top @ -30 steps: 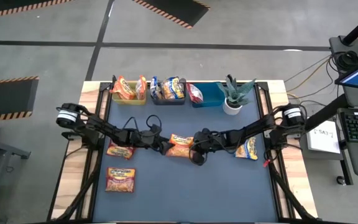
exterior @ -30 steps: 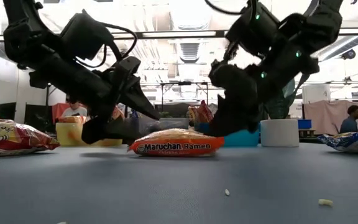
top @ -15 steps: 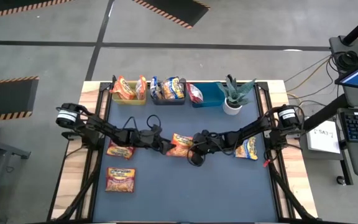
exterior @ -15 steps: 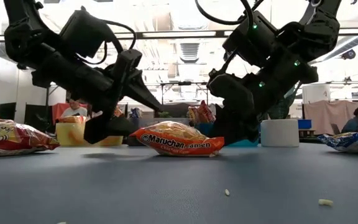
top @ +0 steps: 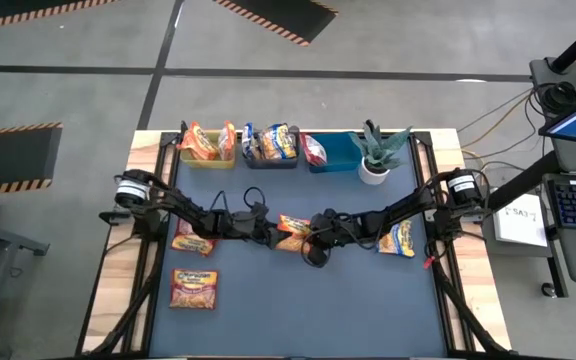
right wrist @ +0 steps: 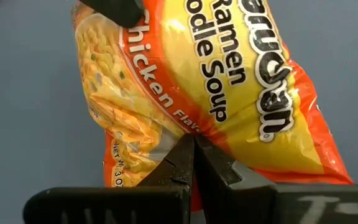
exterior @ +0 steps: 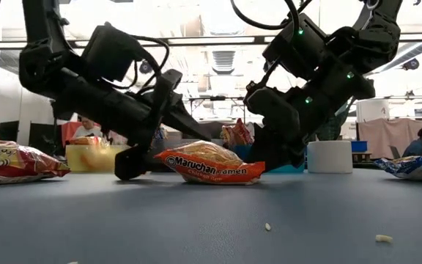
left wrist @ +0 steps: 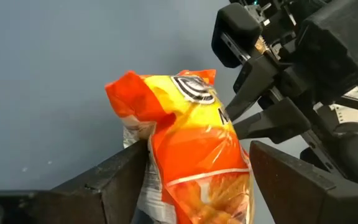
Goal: Sort Maruchan noodles
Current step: Put the orange noodle pack into the yellow bin
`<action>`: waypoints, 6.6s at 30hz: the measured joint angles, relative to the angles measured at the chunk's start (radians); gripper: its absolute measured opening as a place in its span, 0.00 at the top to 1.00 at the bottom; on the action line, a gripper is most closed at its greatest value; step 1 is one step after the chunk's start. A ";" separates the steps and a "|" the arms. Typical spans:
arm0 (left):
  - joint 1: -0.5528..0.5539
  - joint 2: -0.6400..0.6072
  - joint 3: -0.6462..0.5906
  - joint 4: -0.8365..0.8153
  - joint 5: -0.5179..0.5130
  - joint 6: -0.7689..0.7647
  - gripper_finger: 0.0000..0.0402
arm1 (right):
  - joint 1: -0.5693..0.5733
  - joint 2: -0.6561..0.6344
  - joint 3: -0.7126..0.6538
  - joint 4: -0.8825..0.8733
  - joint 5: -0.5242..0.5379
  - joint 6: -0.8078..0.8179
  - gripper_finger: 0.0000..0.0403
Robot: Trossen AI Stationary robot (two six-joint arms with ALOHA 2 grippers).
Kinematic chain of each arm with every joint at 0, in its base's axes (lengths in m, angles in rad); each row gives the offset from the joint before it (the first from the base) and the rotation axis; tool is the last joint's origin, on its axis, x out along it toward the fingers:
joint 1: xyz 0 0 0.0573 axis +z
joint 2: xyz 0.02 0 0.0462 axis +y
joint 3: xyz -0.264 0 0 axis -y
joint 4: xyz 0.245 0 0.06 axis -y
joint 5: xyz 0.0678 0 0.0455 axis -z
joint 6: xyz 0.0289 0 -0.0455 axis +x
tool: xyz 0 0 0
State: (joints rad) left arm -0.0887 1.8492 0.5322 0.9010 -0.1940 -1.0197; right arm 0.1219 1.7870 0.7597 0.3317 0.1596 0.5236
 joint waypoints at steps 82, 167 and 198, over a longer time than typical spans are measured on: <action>0.974 -0.341 0.846 -1.940 -0.101 0.891 0.81 | -0.018 -0.824 0.047 -0.440 0.269 -0.657 0.67; 0.958 -0.158 0.898 -1.913 -0.114 0.952 0.53 | -0.018 -0.822 0.040 -0.455 0.260 -0.584 0.67; 0.945 -0.192 0.804 -1.708 -0.208 0.984 0.73 | -0.018 -0.822 0.038 -0.455 0.261 -0.583 0.69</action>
State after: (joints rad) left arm 0.8562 1.6573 1.3358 -0.8074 -0.4019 -0.0353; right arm 0.1040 0.9649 0.7979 -0.1234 0.4202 -0.0597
